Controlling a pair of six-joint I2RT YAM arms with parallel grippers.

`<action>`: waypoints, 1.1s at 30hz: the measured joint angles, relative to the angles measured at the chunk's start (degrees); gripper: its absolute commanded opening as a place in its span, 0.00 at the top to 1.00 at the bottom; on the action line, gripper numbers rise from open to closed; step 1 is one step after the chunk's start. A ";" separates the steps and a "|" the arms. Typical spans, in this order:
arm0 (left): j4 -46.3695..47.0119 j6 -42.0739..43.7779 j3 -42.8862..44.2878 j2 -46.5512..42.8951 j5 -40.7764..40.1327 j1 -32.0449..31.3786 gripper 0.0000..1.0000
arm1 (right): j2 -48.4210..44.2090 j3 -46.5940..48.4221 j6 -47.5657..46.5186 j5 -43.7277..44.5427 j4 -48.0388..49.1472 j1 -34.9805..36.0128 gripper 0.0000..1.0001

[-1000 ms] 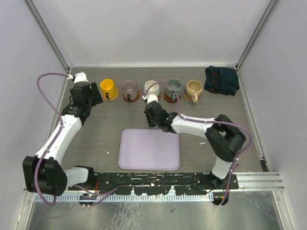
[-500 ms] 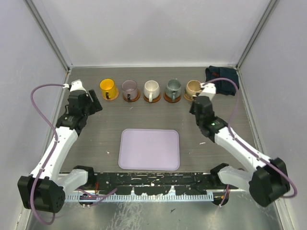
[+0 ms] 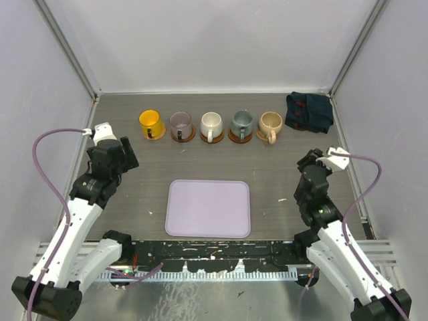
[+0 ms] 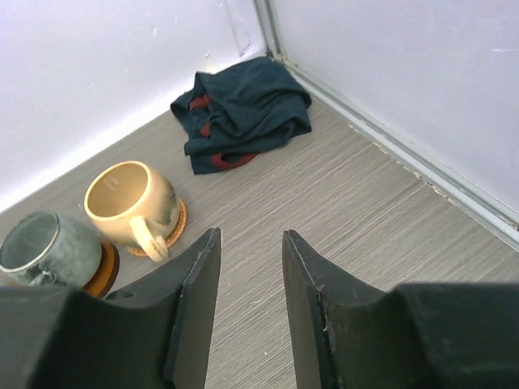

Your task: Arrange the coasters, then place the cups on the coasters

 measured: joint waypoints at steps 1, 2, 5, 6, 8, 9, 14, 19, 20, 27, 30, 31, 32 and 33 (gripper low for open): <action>-0.44 -0.02 -0.09 -0.85 -0.17 0.00 0.25 | -2.12 -1.51 -0.04 0.90 0.85 0.00 0.57; -0.90 -0.02 -0.26 -1.92 -0.20 0.00 0.24 | -3.58 -2.51 -0.09 1.53 1.27 -0.02 0.57; -1.81 -0.07 -0.98 -4.63 0.04 0.00 0.23 | -7.52 -4.68 -0.22 3.50 2.67 -0.07 0.56; -2.21 -0.07 -1.22 -5.35 0.26 0.00 0.23 | -7.96 -4.81 -0.24 3.89 2.91 -0.11 0.57; -2.73 -0.24 -1.66 -6.25 0.90 0.00 0.21 | -7.93 -4.83 -0.26 4.59 3.61 -0.11 0.56; -3.06 -0.33 -1.86 -6.54 1.22 0.00 0.20 | -7.74 -4.83 -0.26 4.72 3.69 -0.11 0.56; -4.39 -1.73 -2.56 -6.62 1.75 0.00 0.11 | -5.75 -4.83 -0.26 4.92 3.72 -0.11 0.55; -5.90 -3.82 -2.67 -5.92 1.29 0.00 0.01 | -4.98 -4.83 -0.26 4.90 3.67 -0.11 0.54; -6.23 -4.26 -2.67 -5.68 1.11 0.00 0.01 | -4.98 -4.83 -0.26 4.90 3.65 -0.11 0.54; -6.64 -6.40 -3.13 -5.70 -0.85 0.00 0.02 | -5.03 -4.83 -0.26 4.83 3.63 -0.11 0.54; -6.64 -7.48 -3.65 -6.14 -2.16 0.00 0.02 | -4.87 -4.83 -0.26 4.63 3.63 -0.11 0.53; -6.71 -7.67 -3.67 -6.10 -2.64 0.00 0.02 | -4.81 -4.81 -0.26 4.61 3.61 -0.11 0.53; -6.75 -7.80 -3.67 -5.88 -3.17 0.00 0.02 | -4.76 -4.81 -0.26 4.57 3.63 -0.11 0.53; -6.88 -8.00 -3.67 -5.53 -3.72 0.00 0.02 | -4.63 -4.81 -0.24 4.48 3.63 -0.11 0.53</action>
